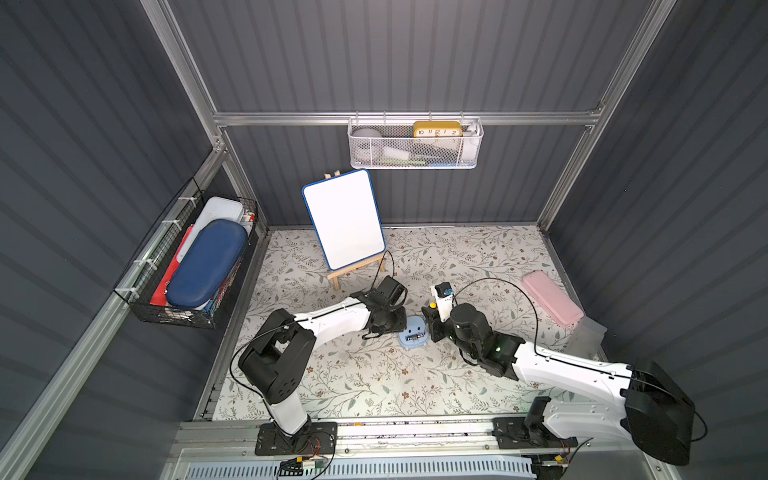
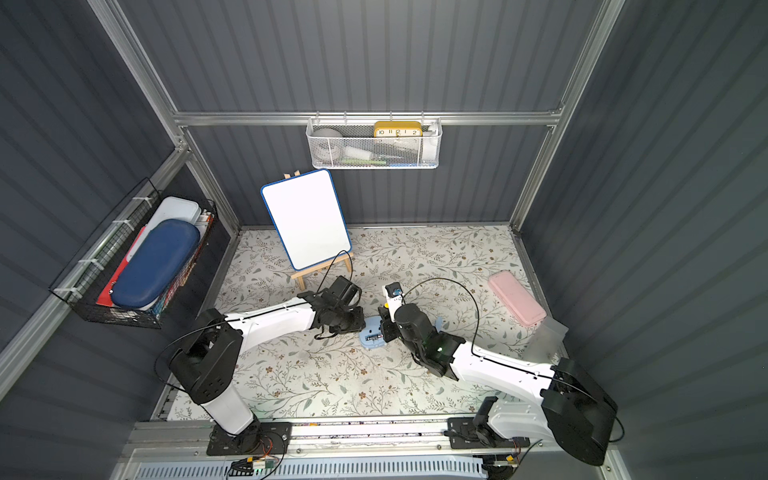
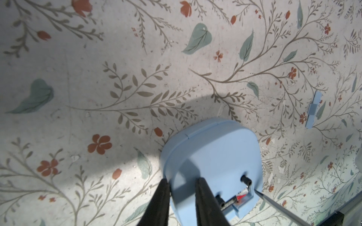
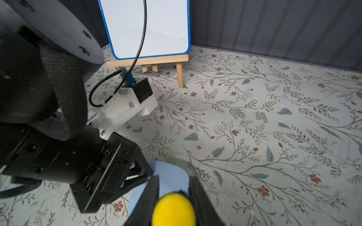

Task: Remove the battery from the alarm
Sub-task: Release the battery from the alarm.

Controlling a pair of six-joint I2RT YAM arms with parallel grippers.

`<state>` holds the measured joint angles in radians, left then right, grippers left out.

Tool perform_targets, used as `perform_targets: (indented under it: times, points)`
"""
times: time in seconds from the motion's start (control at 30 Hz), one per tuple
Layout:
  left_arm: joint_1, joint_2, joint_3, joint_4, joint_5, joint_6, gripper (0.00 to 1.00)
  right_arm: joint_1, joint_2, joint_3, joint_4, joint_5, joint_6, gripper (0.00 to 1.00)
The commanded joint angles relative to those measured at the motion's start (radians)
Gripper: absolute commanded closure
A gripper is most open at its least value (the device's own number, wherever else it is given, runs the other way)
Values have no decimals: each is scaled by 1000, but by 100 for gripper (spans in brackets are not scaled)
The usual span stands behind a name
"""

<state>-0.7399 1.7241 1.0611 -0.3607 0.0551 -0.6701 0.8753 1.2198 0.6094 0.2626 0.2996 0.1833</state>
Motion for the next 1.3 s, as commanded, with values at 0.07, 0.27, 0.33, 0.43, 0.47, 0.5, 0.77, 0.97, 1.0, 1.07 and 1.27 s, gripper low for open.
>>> perform_targets:
  times: [0.07,0.27,0.33,0.43,0.47,0.5,0.77,0.97,1.0,1.07,1.27]
  points:
    - [0,-21,-23,-32,-11,-8,73,5,11,29,-61,-8,23,100]
    - [0,-21,-25,-29,-9,-8,73,11,4,30,-72,-1,28,100]
    - [0,-23,-24,-29,-9,-7,74,17,6,35,-87,11,20,100]
    - [0,-29,-30,-26,-9,-8,74,33,17,39,-94,37,8,100]
    - [1,-29,-32,-26,-9,-9,74,41,27,42,-98,55,3,100]
    - [0,-29,-33,-25,-9,-9,74,47,38,50,-105,65,-3,100]
    - [0,-34,-56,-14,-5,-11,75,74,64,23,-73,165,20,100]
    - [0,-35,-78,-7,1,-11,76,72,60,2,-56,175,59,100]
    - [1,-36,-79,-7,2,-11,76,73,59,-1,-53,169,65,100]
    - [1,-34,-79,-7,-1,-13,76,71,58,-5,-44,159,77,100]
    - [1,-12,-66,-4,-3,-9,76,42,21,-48,-19,102,131,100]
